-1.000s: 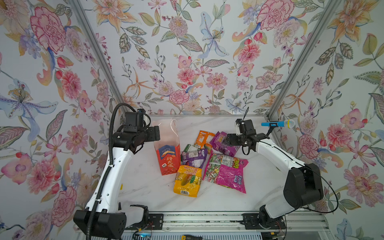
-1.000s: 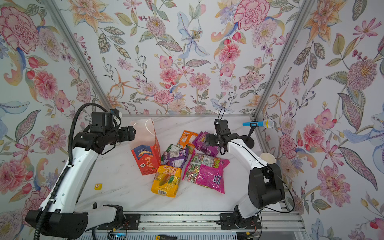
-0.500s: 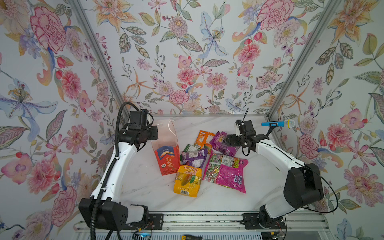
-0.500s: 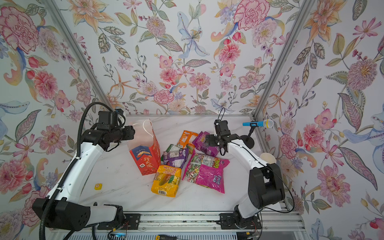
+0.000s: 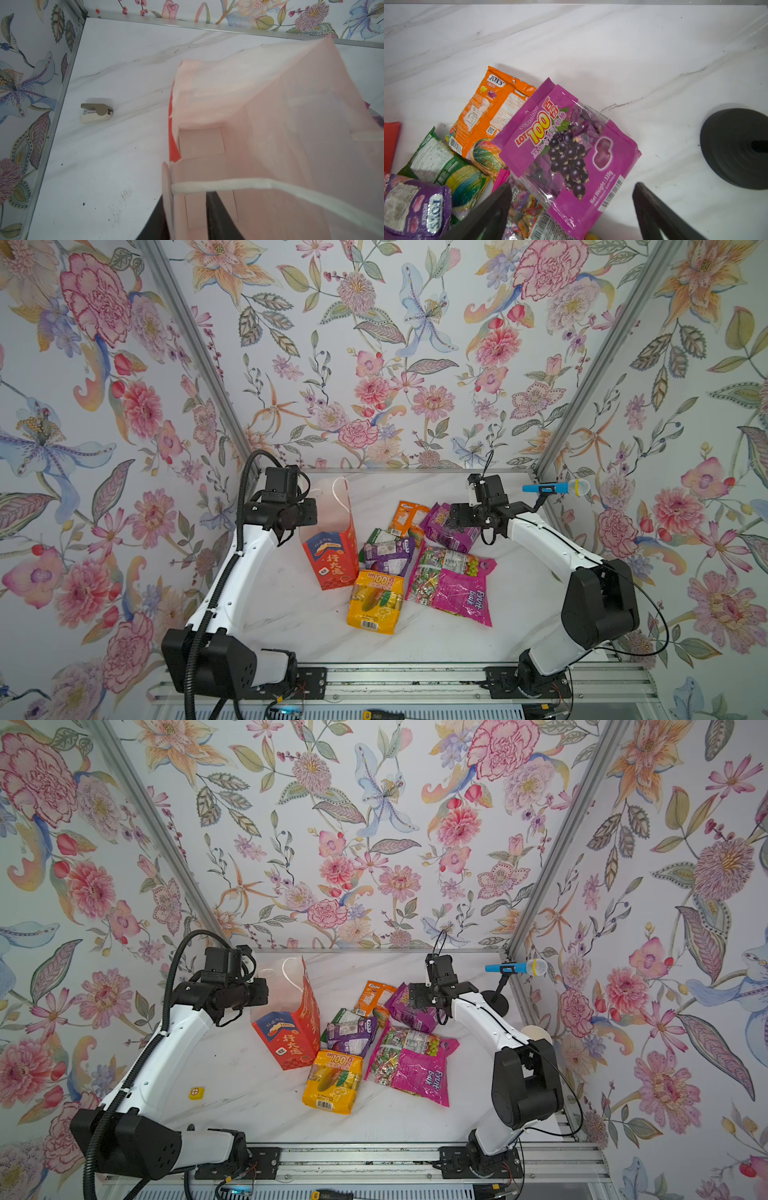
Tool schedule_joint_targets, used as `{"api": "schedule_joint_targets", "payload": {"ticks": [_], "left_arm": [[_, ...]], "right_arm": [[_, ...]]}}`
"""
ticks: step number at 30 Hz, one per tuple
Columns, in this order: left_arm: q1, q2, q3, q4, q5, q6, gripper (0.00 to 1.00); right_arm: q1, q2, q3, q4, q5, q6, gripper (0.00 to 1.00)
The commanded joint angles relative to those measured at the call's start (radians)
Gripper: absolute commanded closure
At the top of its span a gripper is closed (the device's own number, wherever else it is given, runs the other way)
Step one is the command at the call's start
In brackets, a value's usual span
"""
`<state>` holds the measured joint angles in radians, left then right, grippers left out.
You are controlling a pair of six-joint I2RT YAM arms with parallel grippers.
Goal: Place the snacks into the paper bag
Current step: Pick up the paper bag from the middle-left of the table, then pick up the snack.
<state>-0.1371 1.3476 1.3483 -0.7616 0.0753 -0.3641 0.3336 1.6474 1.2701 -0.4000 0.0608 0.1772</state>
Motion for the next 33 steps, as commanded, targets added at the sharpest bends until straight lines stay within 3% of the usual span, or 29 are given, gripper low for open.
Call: {"api": "schedule_joint_targets", "payload": {"ticks": [1, 7, 13, 17, 20, 24, 26, 33], "left_arm": [[-0.015, -0.002, 0.007, 0.007, 0.018, 0.005, 0.77], [-0.028, 0.010, 0.035, 0.005, 0.012, 0.003, 0.87], [-0.038, 0.022, 0.108, 0.017, 0.032, 0.004, 1.00], [-0.052, 0.043, 0.167, 0.020, 0.043, 0.008, 1.00], [-0.066, 0.060, 0.187, 0.022, 0.042, 0.011, 1.00], [-0.072, 0.051, 0.151, 0.045, 0.024, 0.010, 1.00], [-0.071, 0.038, 0.122, 0.062, 0.014, 0.008, 1.00], [-0.075, -0.022, 0.061, 0.134, -0.023, 0.038, 1.00]], "right_arm": [[0.026, 0.057, 0.064, -0.032, 0.010, -0.038, 0.09], [0.098, 0.167, 0.174, -0.145, 0.092, -0.111, 0.10], [0.160, 0.196, 0.173, -0.182, 0.193, -0.168, 0.10], [0.180, 0.186, 0.156, -0.180, 0.184, -0.183, 0.11], [0.197, 0.163, 0.163, -0.180, 0.101, -0.169, 0.12], [0.193, 0.097, 0.134, -0.133, -0.213, -0.054, 0.15], [0.193, 0.067, 0.084, -0.081, -0.307, 0.033, 0.17], [0.179, 0.016, -0.133, 0.170, -0.465, 0.291, 0.24]]}}
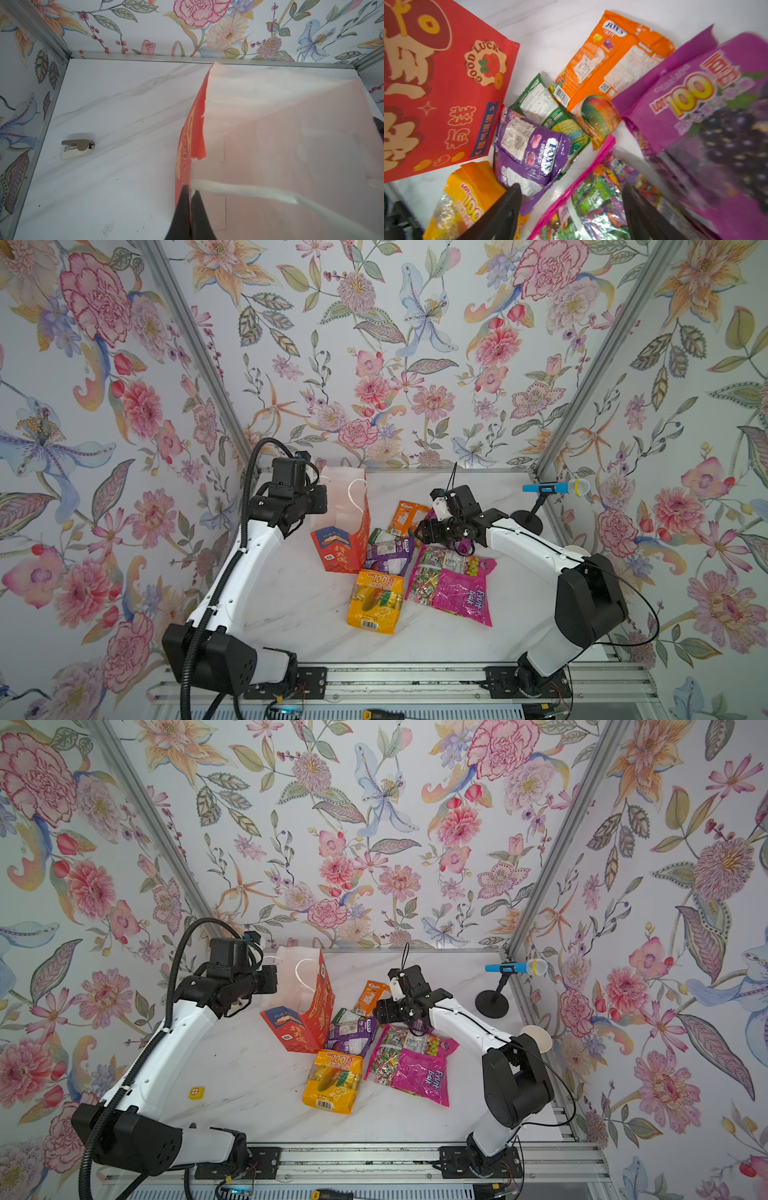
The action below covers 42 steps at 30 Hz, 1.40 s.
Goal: Place the snacks into the paper bag
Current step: Pick up the snack.
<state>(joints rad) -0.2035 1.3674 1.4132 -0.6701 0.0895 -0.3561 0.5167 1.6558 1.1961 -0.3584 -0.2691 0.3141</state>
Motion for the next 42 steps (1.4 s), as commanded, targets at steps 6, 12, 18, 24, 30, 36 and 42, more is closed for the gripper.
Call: {"api": "schedule_joint_targets", "payload": {"ticks": [6, 12, 18, 24, 30, 36, 42], "left_arm": [[-0.009, -0.057, -0.014, 0.060, -0.014, 0.051, 1.00], [-0.012, -0.045, -0.019, 0.070, -0.022, 0.071, 1.00], [-0.014, -0.040, -0.036, 0.083, -0.030, 0.062, 1.00], [-0.027, -0.047, -0.061, 0.110, -0.020, 0.057, 1.00], [-0.056, -0.034, -0.072, 0.120, -0.032, 0.048, 1.00], [-0.065, -0.046, -0.070, 0.131, -0.039, 0.039, 1.00], [-0.065, -0.054, -0.081, 0.141, -0.046, 0.033, 1.00]], "right_arm": [[0.003, 0.060, -0.131, 0.296, -0.208, 0.277, 0.24], [0.028, 0.155, -0.112, 0.379, -0.247, 0.342, 0.26], [0.078, 0.227, -0.072, 0.370, -0.198, 0.346, 0.32], [0.092, 0.204, -0.080, 0.358, -0.125, 0.322, 0.61], [0.066, 0.129, -0.086, 0.344, -0.088, 0.286, 1.00], [0.049, 0.020, -0.058, 0.349, -0.112, 0.259, 1.00], [0.012, -0.087, -0.009, 0.341, -0.125, 0.251, 1.00]]}}
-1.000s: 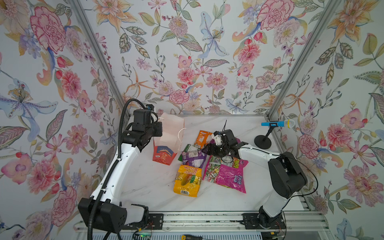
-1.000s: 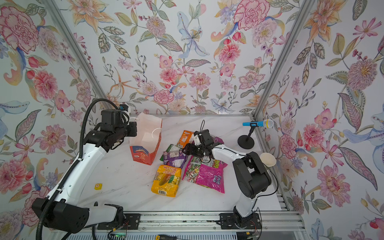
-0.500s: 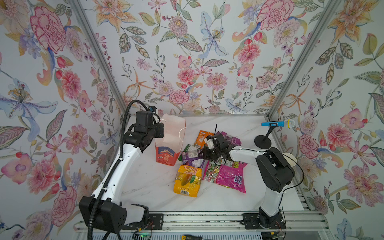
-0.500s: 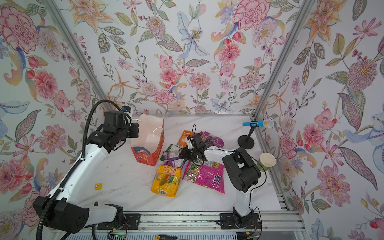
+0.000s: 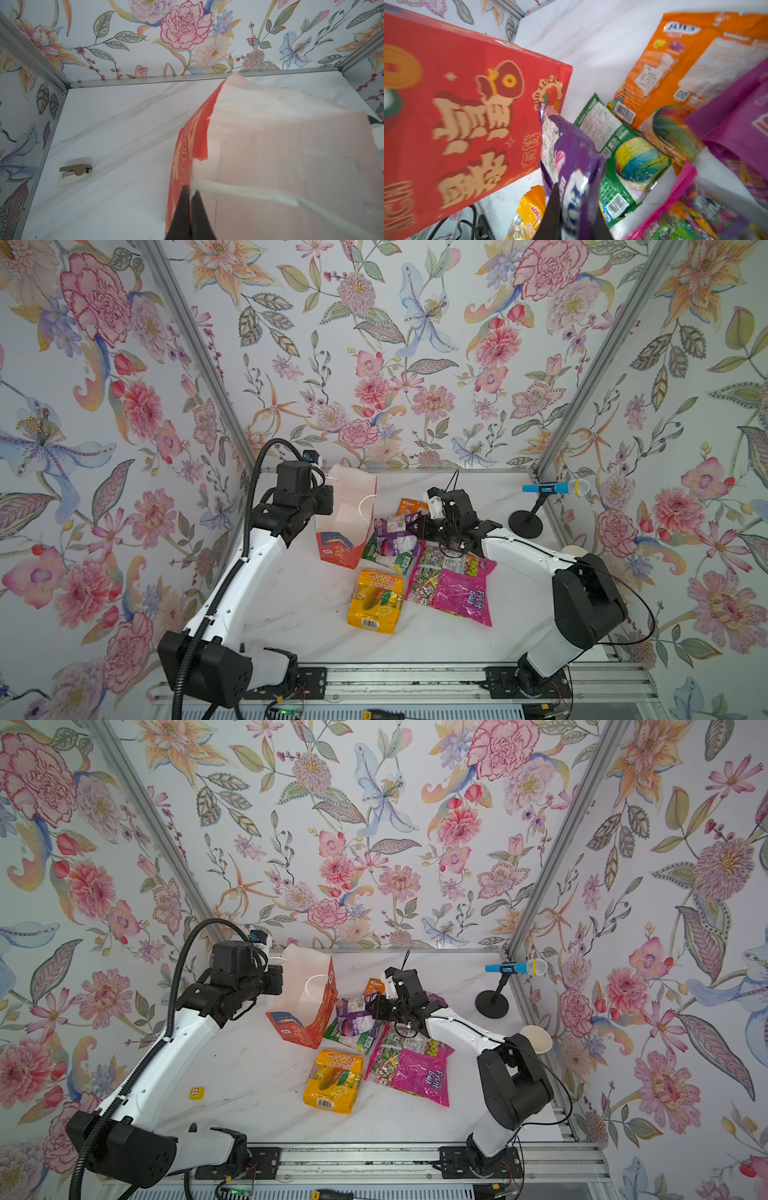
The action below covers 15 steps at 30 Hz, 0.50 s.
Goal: Place the snacks into the paper bag
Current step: Pick up the snack.
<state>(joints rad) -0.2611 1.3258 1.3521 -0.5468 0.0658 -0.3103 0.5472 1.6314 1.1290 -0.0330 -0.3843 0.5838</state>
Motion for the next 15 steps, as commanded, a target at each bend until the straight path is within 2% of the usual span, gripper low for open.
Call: {"api": "schedule_joint_targets", "payload": {"ticks": [1, 10, 15], "left_arm": [[-0.007, -0.013, -0.020, 0.019, -0.020, -0.013, 1.00], [-0.012, -0.008, -0.022, 0.025, -0.013, -0.016, 1.00], [-0.019, 0.003, -0.022, 0.027, -0.011, -0.023, 1.00]], "right_arm": [[-0.026, -0.078, 0.070, -0.002, -0.001, -0.024, 1.00], [-0.040, -0.198, 0.359, -0.333, 0.257, -0.252, 1.00], [0.010, -0.204, 0.556, -0.427, 0.289, -0.331, 1.00]]}}
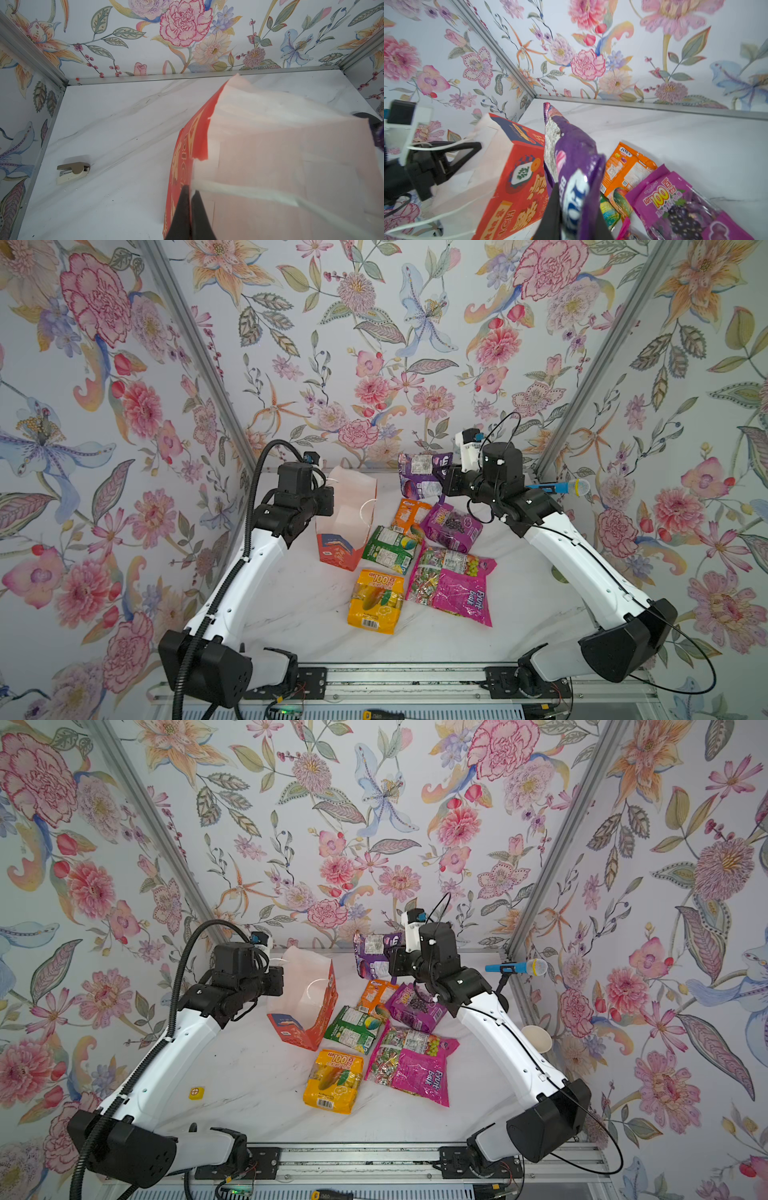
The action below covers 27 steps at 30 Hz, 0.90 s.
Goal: Place the snacks into the paper bag
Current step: Pick up the snack, then place the snack in the paper bag.
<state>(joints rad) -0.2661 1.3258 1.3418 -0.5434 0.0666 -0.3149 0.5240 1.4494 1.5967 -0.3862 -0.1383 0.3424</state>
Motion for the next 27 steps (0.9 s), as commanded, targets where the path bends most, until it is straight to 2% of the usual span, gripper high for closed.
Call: {"api": "schedule_joint_targets", "payload": {"ticks": [1, 7, 11, 18, 22, 27], "left_arm": [[-0.016, 0.004, -0.010, 0.023, -0.011, -0.018, 1.00], [-0.020, 0.007, -0.010, 0.021, -0.021, -0.024, 1.00], [-0.023, 0.009, -0.012, 0.019, -0.023, -0.026, 1.00], [-0.026, 0.012, -0.010, 0.019, -0.027, -0.032, 1.00], [-0.027, 0.006, -0.005, 0.019, -0.039, -0.036, 1.00], [-0.027, -0.003, -0.008, 0.029, -0.040, -0.042, 1.00]], "right_arm": [[0.048, -0.015, 0.118, -0.081, 0.041, -0.098, 1.00], [0.156, 0.079, 0.319, -0.153, 0.037, -0.163, 1.00], [0.222, 0.143, 0.423, -0.181, 0.095, -0.219, 1.00], [0.271, 0.277, 0.608, -0.246, 0.085, -0.233, 1.00], [0.285, 0.292, 0.605, -0.280, 0.100, -0.232, 1.00], [0.285, 0.254, 0.484, -0.287, 0.113, -0.206, 1.00]]}}
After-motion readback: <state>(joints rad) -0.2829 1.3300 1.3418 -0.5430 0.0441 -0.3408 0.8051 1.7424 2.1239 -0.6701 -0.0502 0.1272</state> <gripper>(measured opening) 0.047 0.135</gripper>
